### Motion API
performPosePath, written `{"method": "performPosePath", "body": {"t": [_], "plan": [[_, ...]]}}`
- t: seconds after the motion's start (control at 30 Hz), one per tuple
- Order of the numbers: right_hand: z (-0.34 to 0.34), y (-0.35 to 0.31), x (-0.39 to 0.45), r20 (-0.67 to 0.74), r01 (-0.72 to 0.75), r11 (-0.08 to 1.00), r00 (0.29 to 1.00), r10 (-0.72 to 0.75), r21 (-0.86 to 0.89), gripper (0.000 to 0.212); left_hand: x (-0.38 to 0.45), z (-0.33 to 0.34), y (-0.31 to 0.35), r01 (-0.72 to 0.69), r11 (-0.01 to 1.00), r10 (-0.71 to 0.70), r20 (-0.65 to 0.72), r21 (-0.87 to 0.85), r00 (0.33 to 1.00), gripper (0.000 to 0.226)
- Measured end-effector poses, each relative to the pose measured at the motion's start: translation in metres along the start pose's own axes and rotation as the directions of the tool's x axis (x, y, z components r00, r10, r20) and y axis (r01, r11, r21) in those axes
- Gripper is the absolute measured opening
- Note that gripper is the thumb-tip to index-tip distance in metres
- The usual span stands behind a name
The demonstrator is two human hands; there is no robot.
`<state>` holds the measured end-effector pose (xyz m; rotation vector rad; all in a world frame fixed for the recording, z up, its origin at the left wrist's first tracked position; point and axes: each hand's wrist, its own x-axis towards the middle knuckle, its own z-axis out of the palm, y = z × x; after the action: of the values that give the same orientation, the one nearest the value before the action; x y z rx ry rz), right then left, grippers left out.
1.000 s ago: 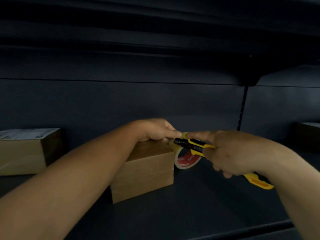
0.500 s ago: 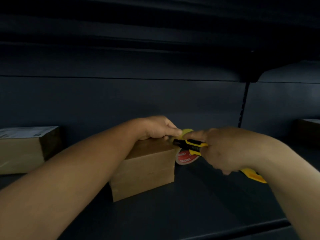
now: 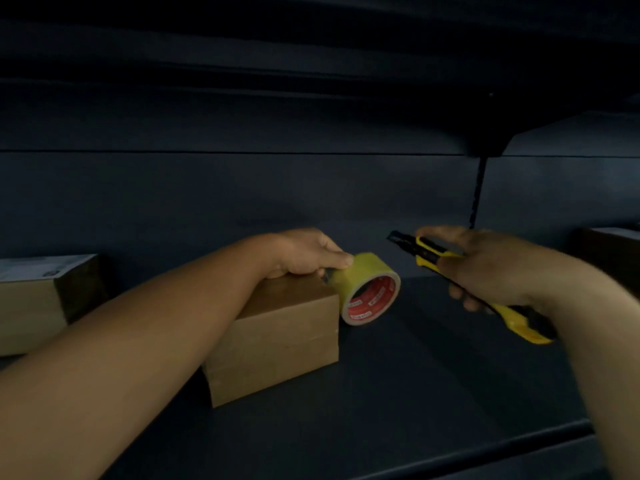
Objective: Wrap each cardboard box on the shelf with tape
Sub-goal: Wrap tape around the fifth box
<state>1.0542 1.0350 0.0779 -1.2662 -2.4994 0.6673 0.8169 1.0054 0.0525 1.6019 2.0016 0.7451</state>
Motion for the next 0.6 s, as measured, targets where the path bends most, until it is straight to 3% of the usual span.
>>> {"method": "performPosePath", "body": {"t": [0.07,0.37,0.5,0.6], "plan": [[0.012,0.008,0.016,-0.02,-0.015,0.994,1.0,0.013,-0.105,0.056,0.0,0.0,0.0,-0.008,1.0,0.009,-0.008,0.027,1.0,0.03],[0.058,0.035,0.061,0.16,-0.063,0.882,0.975,0.154,-0.467,0.075,0.001,-0.001,-0.004,0.001,1.0,-0.002,0.008,0.019,1.0,0.031],[0.063,0.04,0.066,0.178,-0.096,0.864,0.962,0.208,-0.494,0.071,0.0,-0.001,-0.001,0.01,1.0,-0.01,0.006,0.015,1.0,0.029],[0.054,0.033,0.061,0.052,-0.068,0.918,0.994,0.095,-0.391,0.056,-0.001,-0.001,-0.001,0.006,1.0,-0.006,0.013,0.017,1.0,0.03]]}}
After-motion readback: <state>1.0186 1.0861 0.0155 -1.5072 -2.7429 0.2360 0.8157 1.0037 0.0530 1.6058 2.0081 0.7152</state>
